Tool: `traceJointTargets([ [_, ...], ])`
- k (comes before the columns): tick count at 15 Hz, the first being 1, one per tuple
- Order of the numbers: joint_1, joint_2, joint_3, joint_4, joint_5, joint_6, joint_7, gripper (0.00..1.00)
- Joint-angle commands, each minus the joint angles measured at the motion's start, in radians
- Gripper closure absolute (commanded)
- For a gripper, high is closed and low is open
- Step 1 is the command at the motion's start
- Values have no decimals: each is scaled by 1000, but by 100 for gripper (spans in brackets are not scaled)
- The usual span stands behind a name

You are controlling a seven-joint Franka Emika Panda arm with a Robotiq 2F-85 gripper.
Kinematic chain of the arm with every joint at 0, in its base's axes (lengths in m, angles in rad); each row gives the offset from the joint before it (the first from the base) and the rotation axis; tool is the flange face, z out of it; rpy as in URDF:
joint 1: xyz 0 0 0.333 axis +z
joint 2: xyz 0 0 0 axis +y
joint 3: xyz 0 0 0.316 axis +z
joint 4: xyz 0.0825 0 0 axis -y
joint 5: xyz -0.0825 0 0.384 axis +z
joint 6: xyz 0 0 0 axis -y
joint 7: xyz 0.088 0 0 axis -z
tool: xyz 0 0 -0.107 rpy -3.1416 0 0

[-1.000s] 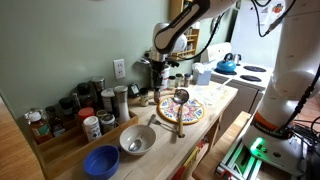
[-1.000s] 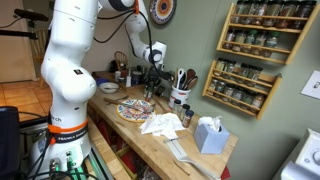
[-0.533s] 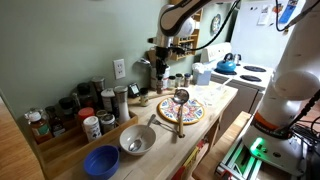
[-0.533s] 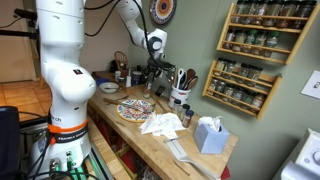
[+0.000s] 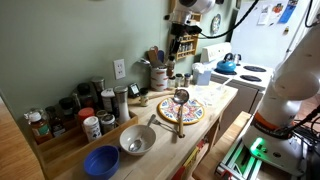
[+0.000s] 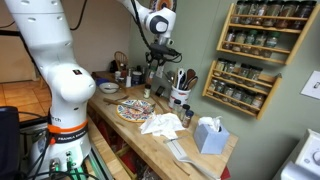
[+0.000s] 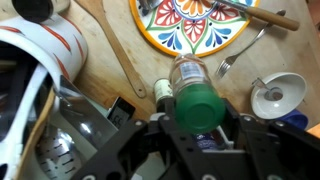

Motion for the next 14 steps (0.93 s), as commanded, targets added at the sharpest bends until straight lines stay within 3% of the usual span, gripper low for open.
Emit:
traceJointTargets([
  [1,-22,-132,-86,-38,31,-48,-15,80],
  [8,-70,-223,-252,6,62,-38,-20,80],
  [14,-107,-241,-349,81,99,57,-29,80],
])
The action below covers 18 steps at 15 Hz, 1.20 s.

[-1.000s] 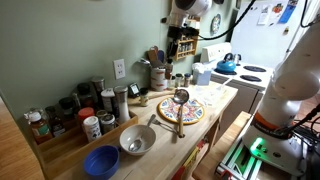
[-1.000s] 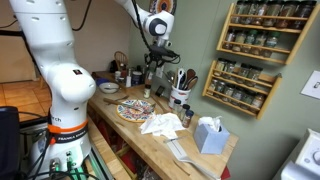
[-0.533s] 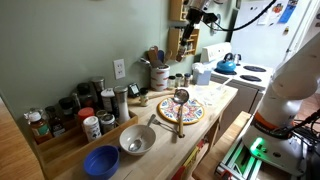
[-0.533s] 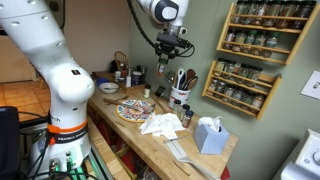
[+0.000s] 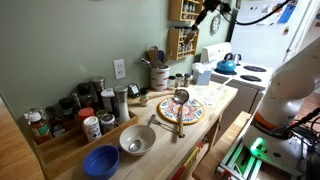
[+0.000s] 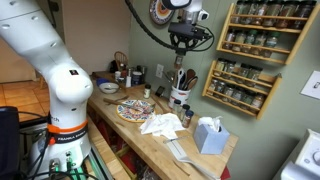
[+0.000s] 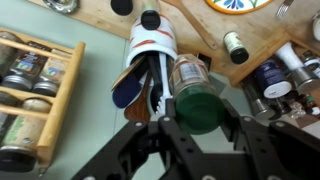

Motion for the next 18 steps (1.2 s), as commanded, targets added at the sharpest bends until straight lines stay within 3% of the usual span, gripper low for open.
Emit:
traceJointTargets([
  [1,-36,6,-33,48,30,72,34,80],
  [2,-18,0,-23,29,9,37,8,80],
  [3,-24,0,-30,37,9,41,8,55],
  [7,-22,7,-20,34,8,41,8,55],
  [8,-22,9,-19,34,8,41,8,80],
  [13,-44,104,-108,196,53,34,30,80],
  [18,-51,226,-247,426,195,-43,0,80],
])
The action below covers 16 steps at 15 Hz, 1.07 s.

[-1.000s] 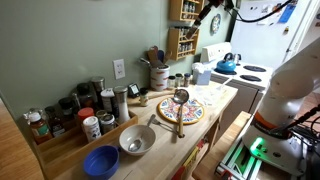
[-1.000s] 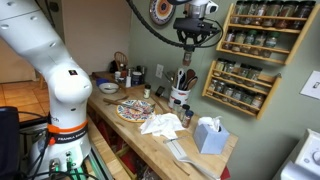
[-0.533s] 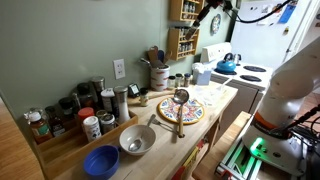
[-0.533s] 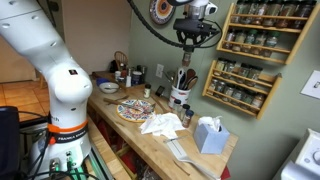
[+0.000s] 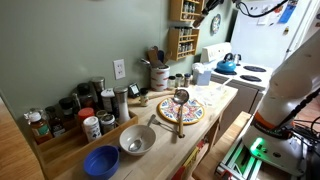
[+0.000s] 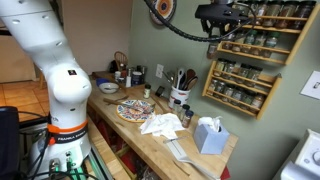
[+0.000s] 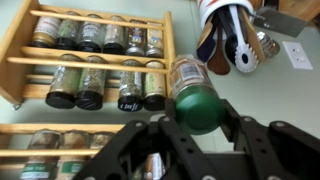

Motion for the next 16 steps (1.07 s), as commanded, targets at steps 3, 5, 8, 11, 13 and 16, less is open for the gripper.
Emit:
traceJointTargets([
  [3,-13,181,-123,287,224,-84,-53,80],
  [5,-31,256,-147,376,299,-87,-66,80],
  [8,-98,362,-148,487,386,-100,-64,80],
  [11,-194,454,-117,580,424,-108,-45,80],
  [13,-262,507,-88,639,436,-113,-38,80],
  [16,-357,568,-25,718,471,-135,-33,80],
])
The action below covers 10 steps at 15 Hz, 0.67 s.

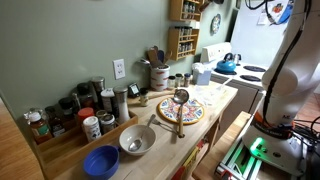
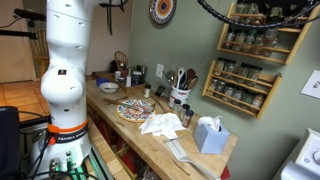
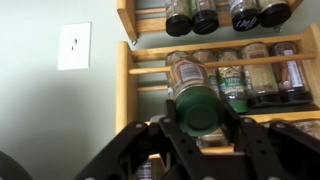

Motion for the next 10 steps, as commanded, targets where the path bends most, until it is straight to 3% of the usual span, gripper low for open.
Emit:
traceJointTargets([
  [1,-132,98,82,145,60,-56,16,80],
  [10,-282,256,240,385,43,-40,107,80],
])
